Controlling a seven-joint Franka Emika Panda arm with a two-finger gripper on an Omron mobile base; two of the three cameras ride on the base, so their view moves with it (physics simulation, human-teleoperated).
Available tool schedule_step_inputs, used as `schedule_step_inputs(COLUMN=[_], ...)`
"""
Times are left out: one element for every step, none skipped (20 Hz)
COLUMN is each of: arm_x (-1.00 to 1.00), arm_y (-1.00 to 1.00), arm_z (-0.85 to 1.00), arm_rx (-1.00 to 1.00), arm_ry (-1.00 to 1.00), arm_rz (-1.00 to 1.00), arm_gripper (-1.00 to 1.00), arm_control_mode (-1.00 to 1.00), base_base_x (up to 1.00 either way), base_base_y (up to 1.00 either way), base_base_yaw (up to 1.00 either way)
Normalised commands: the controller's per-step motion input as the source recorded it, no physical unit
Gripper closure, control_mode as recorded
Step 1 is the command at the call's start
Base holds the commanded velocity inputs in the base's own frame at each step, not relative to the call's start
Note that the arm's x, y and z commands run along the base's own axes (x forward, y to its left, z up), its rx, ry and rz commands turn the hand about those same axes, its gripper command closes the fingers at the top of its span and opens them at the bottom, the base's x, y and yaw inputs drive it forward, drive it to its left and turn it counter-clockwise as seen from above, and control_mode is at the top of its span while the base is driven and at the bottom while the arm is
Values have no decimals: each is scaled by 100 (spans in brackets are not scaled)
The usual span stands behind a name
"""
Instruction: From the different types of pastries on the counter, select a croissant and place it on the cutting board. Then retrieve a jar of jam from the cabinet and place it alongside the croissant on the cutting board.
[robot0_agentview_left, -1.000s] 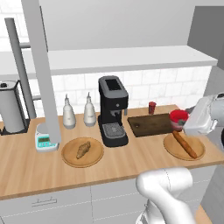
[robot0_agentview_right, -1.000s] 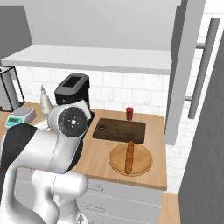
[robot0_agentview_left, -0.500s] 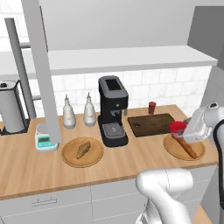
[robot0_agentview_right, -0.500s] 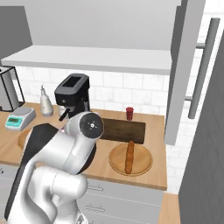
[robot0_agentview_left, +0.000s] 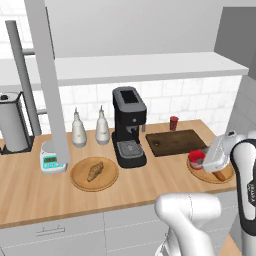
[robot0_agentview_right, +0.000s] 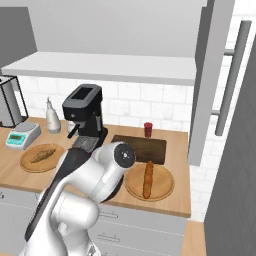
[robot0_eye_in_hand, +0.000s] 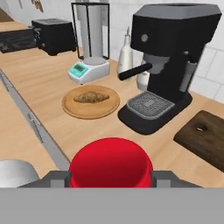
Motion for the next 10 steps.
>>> schedule_step_inputs(arm_x=[31,29,37,41,42,44,41,0,5,51], arm_y=[-22,-12,-7,-3,-3,0,0,0,0,0], arm_z=[-8,-4,-4,0,-1,0,0,0,0,0], arm_rx=[13,21,17,14,13,11,2,0,0,0], arm_ry=[0,0,0,0,0,0,0,0,0,0], arm_rz=[-2,-2,0,0,0,0,0,0,0,0], arm_gripper=[100,100,100,100,100,100,100,100,100,100], arm_control_mode=[-100,-100,-100,-100,-100,-100,-100,-100,-100,-100], base_base_x=[0,0,0,0,0,0,0,0,0,0], base_base_y=[0,0,0,0,0,0,0,0,0,0], base_base_yaw=[0,0,0,0,0,0,0,0,0,0])
